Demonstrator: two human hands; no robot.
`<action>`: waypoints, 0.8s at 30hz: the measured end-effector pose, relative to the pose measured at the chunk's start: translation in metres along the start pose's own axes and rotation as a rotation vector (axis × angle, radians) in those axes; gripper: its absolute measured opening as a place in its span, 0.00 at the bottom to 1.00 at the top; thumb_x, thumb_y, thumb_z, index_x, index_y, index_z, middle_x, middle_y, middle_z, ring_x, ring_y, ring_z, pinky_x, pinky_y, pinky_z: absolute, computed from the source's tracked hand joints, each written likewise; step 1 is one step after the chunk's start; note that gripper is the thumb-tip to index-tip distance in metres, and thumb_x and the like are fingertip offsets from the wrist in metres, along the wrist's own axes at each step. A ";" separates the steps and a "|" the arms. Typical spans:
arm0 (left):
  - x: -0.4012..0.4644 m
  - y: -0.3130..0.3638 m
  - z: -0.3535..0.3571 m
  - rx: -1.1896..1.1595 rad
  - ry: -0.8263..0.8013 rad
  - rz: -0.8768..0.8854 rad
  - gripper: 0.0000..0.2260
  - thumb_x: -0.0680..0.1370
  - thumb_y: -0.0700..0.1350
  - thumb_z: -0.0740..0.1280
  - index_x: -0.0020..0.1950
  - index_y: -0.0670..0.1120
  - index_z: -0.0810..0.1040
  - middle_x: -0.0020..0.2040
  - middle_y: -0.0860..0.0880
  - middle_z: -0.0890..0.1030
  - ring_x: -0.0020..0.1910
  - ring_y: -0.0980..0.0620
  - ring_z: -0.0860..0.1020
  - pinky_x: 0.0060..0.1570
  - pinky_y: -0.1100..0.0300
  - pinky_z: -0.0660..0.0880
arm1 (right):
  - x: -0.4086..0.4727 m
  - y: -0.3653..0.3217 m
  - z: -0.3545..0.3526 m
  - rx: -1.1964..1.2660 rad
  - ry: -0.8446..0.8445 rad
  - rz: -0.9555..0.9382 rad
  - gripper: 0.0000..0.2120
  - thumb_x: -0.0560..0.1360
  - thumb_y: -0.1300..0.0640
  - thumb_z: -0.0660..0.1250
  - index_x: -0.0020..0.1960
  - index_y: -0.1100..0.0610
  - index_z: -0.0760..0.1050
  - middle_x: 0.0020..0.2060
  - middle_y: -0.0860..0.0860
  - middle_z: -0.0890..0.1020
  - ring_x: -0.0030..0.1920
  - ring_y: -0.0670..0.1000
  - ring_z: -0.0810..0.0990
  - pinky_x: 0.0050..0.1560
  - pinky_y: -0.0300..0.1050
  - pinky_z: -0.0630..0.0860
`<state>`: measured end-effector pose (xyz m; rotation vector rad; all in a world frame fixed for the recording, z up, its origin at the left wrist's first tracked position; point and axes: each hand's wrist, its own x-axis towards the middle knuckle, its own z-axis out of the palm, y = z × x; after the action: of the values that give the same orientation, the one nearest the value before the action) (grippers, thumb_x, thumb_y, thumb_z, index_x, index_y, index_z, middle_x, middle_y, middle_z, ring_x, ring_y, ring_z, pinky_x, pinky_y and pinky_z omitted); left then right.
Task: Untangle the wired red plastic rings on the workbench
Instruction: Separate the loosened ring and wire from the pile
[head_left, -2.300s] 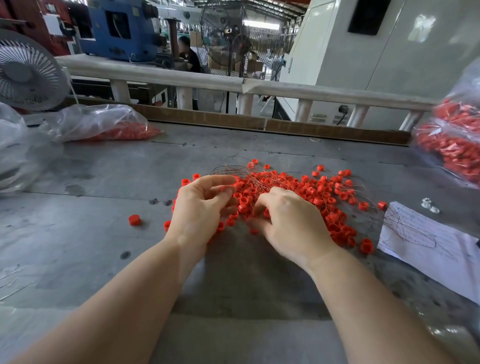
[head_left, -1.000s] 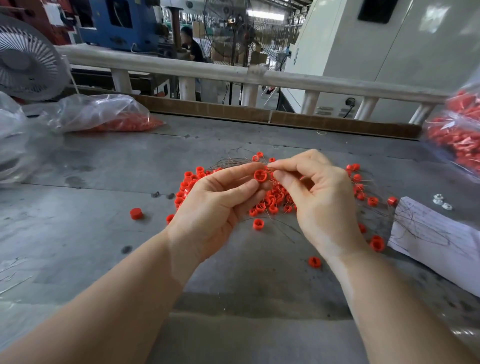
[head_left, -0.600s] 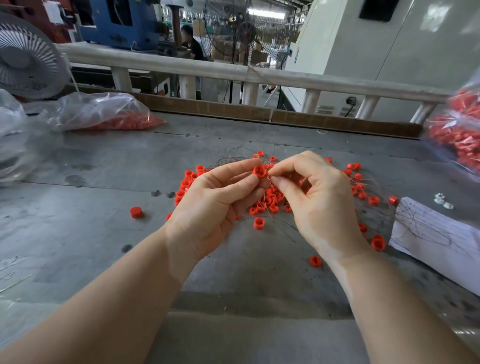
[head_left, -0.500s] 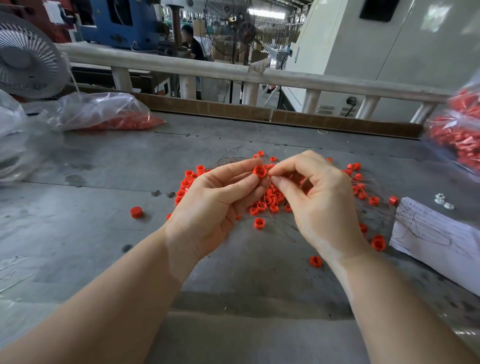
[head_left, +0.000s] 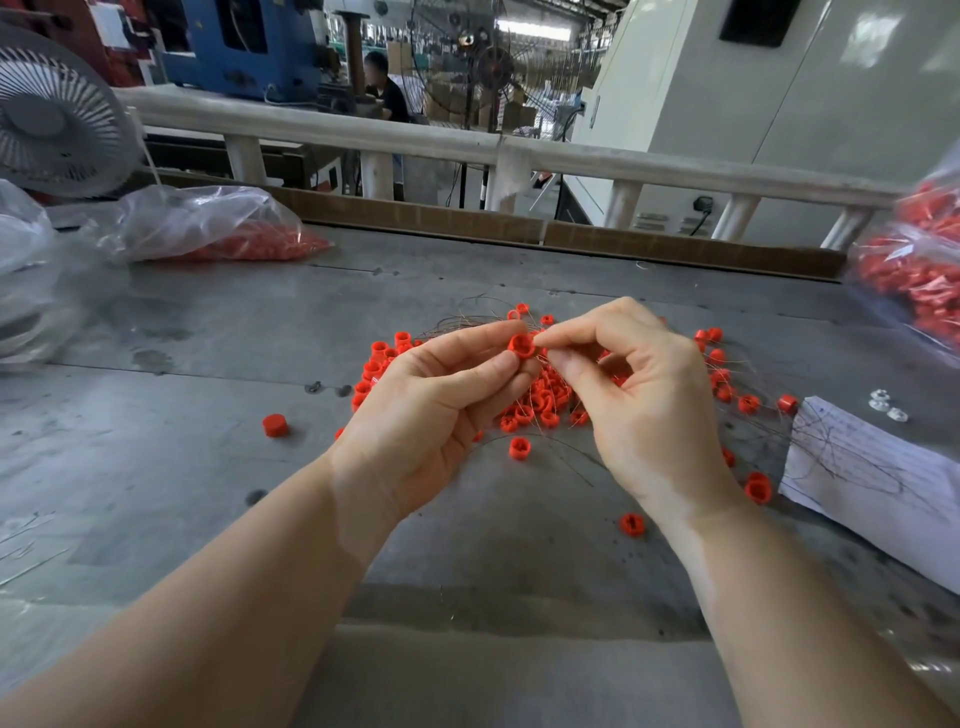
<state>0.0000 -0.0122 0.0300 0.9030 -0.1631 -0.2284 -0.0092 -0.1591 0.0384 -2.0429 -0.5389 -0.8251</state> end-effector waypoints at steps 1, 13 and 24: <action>0.000 0.000 0.000 -0.003 -0.001 0.000 0.10 0.64 0.35 0.67 0.39 0.44 0.86 0.39 0.46 0.84 0.39 0.55 0.83 0.37 0.68 0.78 | 0.000 0.000 0.000 0.000 -0.002 0.002 0.06 0.72 0.67 0.70 0.44 0.58 0.82 0.39 0.52 0.81 0.42 0.45 0.77 0.43 0.28 0.68; 0.000 0.004 0.000 -0.050 0.013 -0.065 0.10 0.66 0.36 0.66 0.43 0.39 0.85 0.39 0.43 0.84 0.38 0.54 0.84 0.36 0.68 0.78 | 0.000 0.001 0.000 -0.036 0.029 -0.028 0.06 0.71 0.68 0.71 0.43 0.59 0.82 0.37 0.51 0.80 0.38 0.38 0.75 0.41 0.26 0.67; -0.001 0.004 -0.001 -0.035 0.030 -0.073 0.09 0.66 0.38 0.68 0.43 0.41 0.85 0.39 0.44 0.85 0.37 0.54 0.83 0.35 0.68 0.78 | -0.001 0.001 0.000 -0.070 0.026 -0.059 0.06 0.71 0.68 0.71 0.44 0.60 0.83 0.37 0.51 0.79 0.39 0.43 0.76 0.42 0.30 0.70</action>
<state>-0.0003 -0.0088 0.0331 0.8784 -0.0983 -0.2849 -0.0092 -0.1592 0.0374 -2.0852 -0.5653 -0.9160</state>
